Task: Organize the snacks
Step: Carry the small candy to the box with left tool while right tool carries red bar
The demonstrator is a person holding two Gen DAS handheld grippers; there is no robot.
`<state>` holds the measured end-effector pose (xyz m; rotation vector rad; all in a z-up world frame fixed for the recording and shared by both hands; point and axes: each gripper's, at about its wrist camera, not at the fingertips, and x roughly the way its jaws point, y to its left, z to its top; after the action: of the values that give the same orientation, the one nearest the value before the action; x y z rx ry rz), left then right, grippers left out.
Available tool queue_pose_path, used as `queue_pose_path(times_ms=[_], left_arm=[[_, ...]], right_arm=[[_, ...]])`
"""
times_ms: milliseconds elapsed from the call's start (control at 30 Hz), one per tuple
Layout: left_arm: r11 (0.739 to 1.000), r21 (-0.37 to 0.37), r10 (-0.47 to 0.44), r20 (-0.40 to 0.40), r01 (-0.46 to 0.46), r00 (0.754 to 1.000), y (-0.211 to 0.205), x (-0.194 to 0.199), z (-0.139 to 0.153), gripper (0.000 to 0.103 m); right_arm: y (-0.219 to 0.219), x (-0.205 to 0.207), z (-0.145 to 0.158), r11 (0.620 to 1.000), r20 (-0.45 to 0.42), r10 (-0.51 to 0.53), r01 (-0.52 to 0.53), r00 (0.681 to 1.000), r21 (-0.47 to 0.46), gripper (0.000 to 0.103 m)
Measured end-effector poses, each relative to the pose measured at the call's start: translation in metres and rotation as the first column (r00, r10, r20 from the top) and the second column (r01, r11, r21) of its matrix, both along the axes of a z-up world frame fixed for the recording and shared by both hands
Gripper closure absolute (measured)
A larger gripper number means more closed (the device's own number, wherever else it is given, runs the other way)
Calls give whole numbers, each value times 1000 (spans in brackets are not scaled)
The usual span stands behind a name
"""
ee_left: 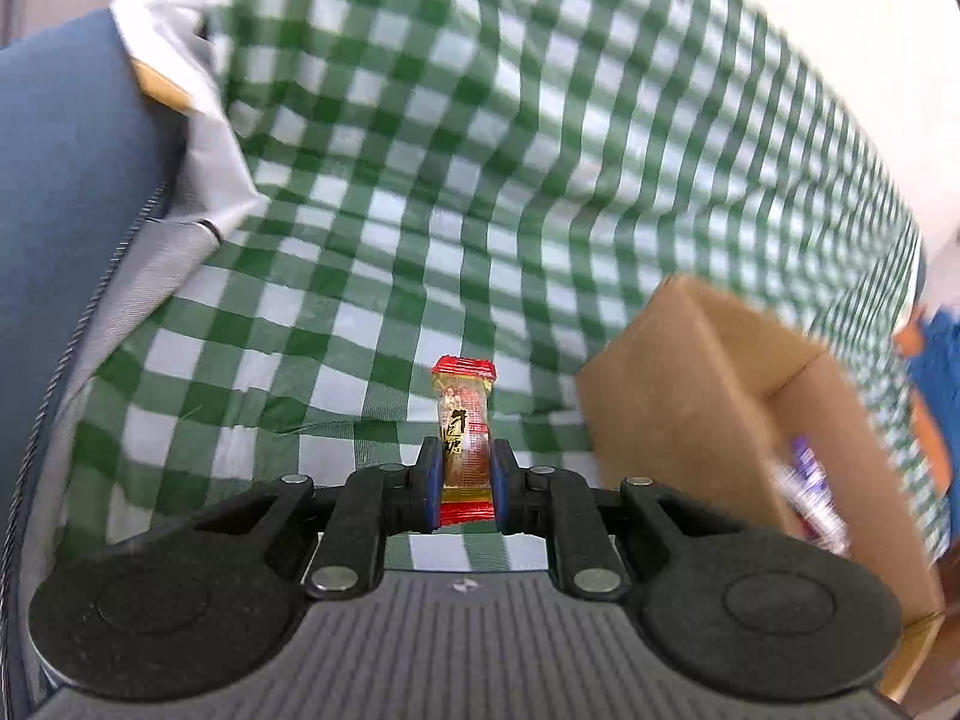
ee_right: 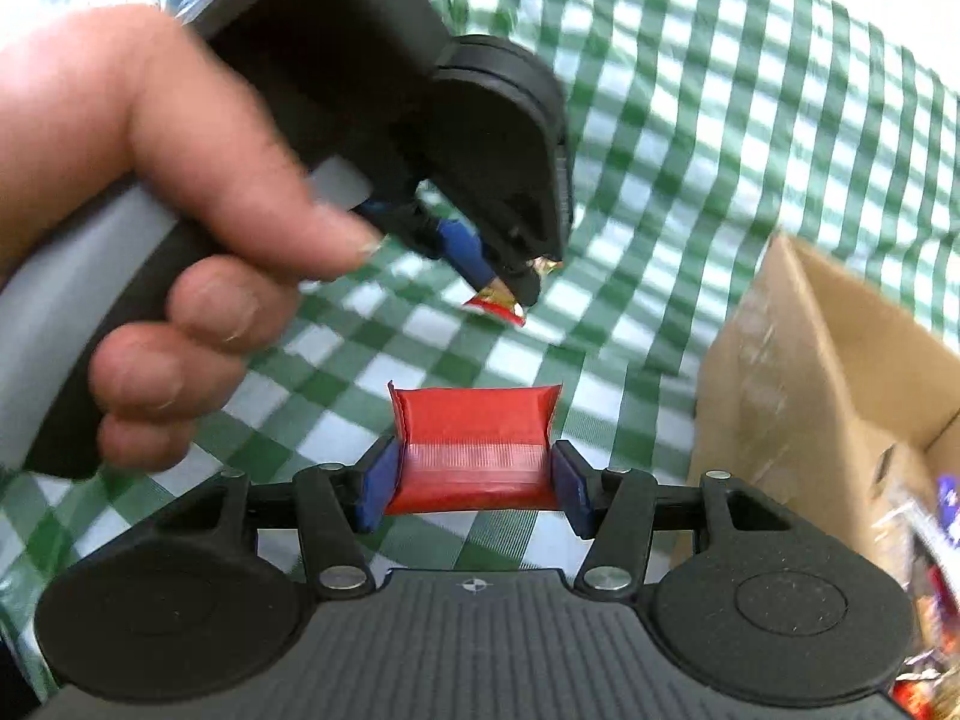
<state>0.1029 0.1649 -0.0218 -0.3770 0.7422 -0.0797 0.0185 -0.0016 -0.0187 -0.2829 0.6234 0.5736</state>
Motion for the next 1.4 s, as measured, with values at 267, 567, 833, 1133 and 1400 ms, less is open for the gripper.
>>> queue_pose_path(times_ms=[267, 567, 833, 1133, 1400], left_arm=[[983, -166, 97, 113, -77, 989, 5, -49, 34, 86], [986, -164, 56, 177, -27, 983, -24, -54, 45, 86], [985, -172, 6, 187, 27, 982, -57, -36, 37, 86], [982, -140, -94, 234, 130, 968, -101, -25, 34, 86], [976, -102, -162, 254, 193, 953, -129, -21, 30, 86]], right_arm=[[-31, -26, 52, 999, 144, 19, -24, 989, 33, 46], [-93, -28, 82, 998, 248, -44, 35, 968, 43, 46], [-155, 0, 83, 976, 245, -213, 193, 946, 105, 46], [-213, 29, 72, 884, 164, -461, 434, 872, 176, 46], [-243, 50, 57, 808, 81, -579, 559, 811, 186, 46]])
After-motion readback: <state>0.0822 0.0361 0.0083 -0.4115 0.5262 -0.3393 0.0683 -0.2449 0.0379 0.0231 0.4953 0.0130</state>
